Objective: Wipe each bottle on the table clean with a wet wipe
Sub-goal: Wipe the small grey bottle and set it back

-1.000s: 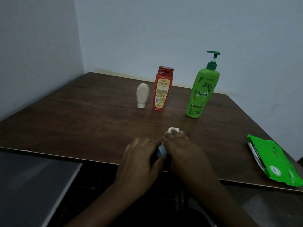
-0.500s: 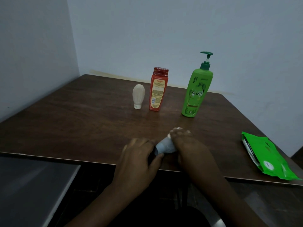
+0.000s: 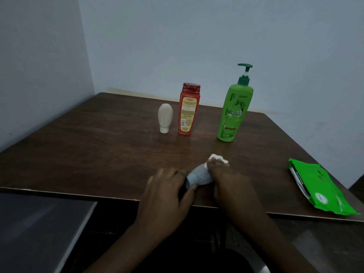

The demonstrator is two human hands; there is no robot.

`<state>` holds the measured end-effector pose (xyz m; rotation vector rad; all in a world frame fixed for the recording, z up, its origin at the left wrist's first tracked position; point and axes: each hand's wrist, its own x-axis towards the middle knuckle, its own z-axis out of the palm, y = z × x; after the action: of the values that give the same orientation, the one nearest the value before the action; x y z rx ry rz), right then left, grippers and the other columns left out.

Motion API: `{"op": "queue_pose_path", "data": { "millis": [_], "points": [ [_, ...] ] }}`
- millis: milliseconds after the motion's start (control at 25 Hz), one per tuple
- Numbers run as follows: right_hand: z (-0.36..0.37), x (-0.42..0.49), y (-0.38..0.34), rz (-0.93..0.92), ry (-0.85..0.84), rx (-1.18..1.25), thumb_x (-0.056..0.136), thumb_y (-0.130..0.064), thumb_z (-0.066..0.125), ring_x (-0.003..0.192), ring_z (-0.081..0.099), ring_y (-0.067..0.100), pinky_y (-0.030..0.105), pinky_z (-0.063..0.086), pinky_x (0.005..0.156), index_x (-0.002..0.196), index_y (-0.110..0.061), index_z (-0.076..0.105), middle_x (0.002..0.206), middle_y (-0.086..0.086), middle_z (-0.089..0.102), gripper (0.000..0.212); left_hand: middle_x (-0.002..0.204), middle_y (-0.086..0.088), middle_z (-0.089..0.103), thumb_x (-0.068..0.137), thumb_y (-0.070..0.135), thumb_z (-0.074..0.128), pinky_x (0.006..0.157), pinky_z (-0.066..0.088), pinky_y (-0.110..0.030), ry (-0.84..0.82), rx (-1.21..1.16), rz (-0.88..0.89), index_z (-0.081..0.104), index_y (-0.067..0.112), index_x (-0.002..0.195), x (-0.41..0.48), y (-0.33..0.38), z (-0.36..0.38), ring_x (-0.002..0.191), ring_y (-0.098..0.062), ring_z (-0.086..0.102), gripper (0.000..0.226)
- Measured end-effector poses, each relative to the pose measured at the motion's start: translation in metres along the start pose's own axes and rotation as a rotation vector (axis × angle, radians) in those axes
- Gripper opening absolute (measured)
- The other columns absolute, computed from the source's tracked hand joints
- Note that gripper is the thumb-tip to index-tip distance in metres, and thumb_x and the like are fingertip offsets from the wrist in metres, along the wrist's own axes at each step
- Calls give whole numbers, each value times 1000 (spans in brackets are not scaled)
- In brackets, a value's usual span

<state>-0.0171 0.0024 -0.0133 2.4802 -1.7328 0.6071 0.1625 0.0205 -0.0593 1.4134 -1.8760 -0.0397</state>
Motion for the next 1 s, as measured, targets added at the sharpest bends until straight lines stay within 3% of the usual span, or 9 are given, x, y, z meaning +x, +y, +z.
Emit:
{"op": "queue_pose_path", "data": {
  "millis": [120,280,400,480,600,680,760,840,1000],
  "points": [
    [17,-20,-11,-110,-34,-38,57,-13,89,114,67,25,29,49,95,124,-4,66,126,13,67,72,102,17,62,96,52,53,82,47,-34,-32,-6,6,64,34,125,-1,0,-2,96,-8,55,37],
    [0,-1,13,70,7,113,92,-4,56,135,48,24,29,33,113,144,-11,47,149,9,48,54,104,16,66,94,48,60,82,48,-33,-1,-49,6,67,30,122,1,-1,-2,96,-9,58,35],
    [7,-19,-5,-59,28,75,76,0,68,116,65,26,39,54,94,128,-8,64,129,12,65,53,102,17,67,94,48,60,82,48,-33,9,-63,12,67,30,113,-2,-1,-2,95,-6,57,28],
    [8,-22,-11,-175,-14,51,73,-1,74,121,62,24,35,51,98,131,-7,62,133,10,63,59,99,17,66,93,48,60,80,48,-35,-7,-72,13,66,29,106,-1,-1,-2,93,-7,57,24],
    [4,0,11,-46,44,42,85,-11,50,123,60,30,36,45,103,135,-5,57,135,14,60,51,100,16,65,89,44,67,79,48,-34,0,-45,19,67,28,107,2,-2,-1,93,-9,58,24],
    [10,-9,9,-48,111,45,73,-9,58,109,69,31,42,54,91,122,-4,68,121,15,69,51,99,17,64,90,43,68,78,47,-33,-7,-57,12,67,29,107,0,-1,-1,92,-8,56,22],
    [19,-29,-3,-163,72,20,69,-6,71,112,67,24,42,56,87,122,-6,68,123,11,69,53,98,19,63,91,43,64,78,47,-32,-8,-66,18,66,31,105,0,0,-2,91,-6,56,18],
    [20,-28,5,-237,99,0,77,-11,59,117,64,21,38,53,94,125,-8,66,128,9,67,49,96,18,63,91,43,64,77,47,-32,-6,-66,14,66,30,102,0,0,-2,90,-5,55,17],
    [6,-8,22,-39,75,49,83,-10,49,128,57,26,31,36,109,136,-9,57,140,10,57,53,90,14,62,91,43,65,76,47,-34,9,-47,9,66,25,93,1,0,-1,86,-9,55,18]
  ]
}}
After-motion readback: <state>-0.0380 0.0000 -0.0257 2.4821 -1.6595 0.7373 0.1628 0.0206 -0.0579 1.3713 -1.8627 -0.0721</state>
